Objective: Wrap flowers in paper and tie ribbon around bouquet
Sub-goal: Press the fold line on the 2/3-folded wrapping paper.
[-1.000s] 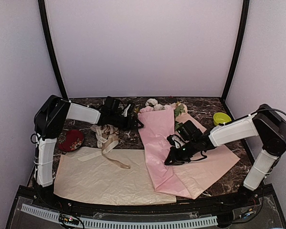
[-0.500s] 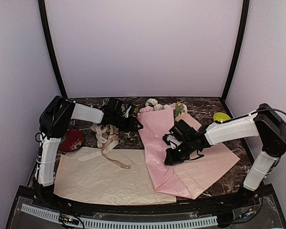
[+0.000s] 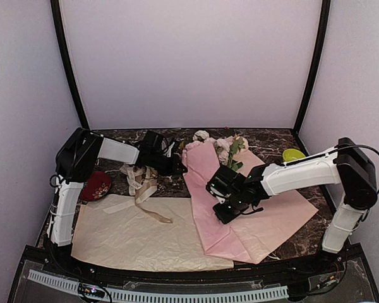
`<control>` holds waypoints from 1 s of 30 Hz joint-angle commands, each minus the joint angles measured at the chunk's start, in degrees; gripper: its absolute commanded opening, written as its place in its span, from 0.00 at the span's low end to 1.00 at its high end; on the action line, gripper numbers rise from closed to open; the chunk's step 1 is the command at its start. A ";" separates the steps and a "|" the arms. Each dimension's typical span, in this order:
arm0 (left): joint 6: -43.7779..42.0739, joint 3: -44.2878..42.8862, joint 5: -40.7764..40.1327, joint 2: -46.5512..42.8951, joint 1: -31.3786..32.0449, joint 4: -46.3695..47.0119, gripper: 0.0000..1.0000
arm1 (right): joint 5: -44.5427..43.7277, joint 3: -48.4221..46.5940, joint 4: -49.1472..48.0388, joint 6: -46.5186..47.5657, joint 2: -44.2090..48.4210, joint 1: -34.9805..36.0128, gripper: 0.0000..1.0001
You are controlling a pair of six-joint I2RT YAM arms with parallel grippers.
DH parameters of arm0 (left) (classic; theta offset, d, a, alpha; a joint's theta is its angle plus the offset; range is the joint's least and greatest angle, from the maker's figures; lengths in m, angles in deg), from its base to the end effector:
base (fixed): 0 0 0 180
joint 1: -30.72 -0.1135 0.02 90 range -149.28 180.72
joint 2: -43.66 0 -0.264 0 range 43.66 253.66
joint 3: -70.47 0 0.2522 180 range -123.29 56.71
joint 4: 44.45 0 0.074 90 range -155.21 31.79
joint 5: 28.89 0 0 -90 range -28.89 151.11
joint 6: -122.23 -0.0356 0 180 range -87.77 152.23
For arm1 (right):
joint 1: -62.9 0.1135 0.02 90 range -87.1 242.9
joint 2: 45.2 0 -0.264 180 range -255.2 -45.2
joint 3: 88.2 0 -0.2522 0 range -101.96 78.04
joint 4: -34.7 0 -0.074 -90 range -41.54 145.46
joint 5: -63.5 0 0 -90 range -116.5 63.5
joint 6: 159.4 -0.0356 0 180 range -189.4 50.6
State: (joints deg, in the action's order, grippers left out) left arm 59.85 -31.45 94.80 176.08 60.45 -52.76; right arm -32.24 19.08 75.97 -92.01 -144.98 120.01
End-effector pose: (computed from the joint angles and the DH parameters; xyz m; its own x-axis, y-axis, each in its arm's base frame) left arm 0.4210 -0.2632 0.1154 -0.8475 0.0398 -0.5293 0.4459 0.5944 -0.6693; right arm 0.1821 0.2750 0.1572 -0.7794 -0.5007 -0.3766 -0.5588 0.8274 0.0562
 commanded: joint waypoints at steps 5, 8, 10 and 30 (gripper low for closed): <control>-1.34 -1.90 -2.08 0.73 -0.12 -3.50 0.00 | -8.53 -2.19 7.28 5.87 -0.93 6.11 0.16; -1.83 -2.62 -2.50 0.69 -0.12 -4.40 0.00 | -11.88 -2.59 7.47 8.87 -0.81 9.24 0.17; -2.16 -3.24 -2.82 0.62 -0.11 -4.99 0.00 | -13.11 -2.97 7.45 10.44 -0.63 10.80 0.17; -9.62 -9.37 -10.64 -1.46 -0.08 -13.86 0.00 | 1.18 0.58 5.20 15.95 -6.31 18.97 0.15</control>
State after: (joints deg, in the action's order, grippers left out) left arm 54.56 -37.48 89.58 176.56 60.58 -62.29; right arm -37.02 16.08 79.86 -75.61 -148.70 137.95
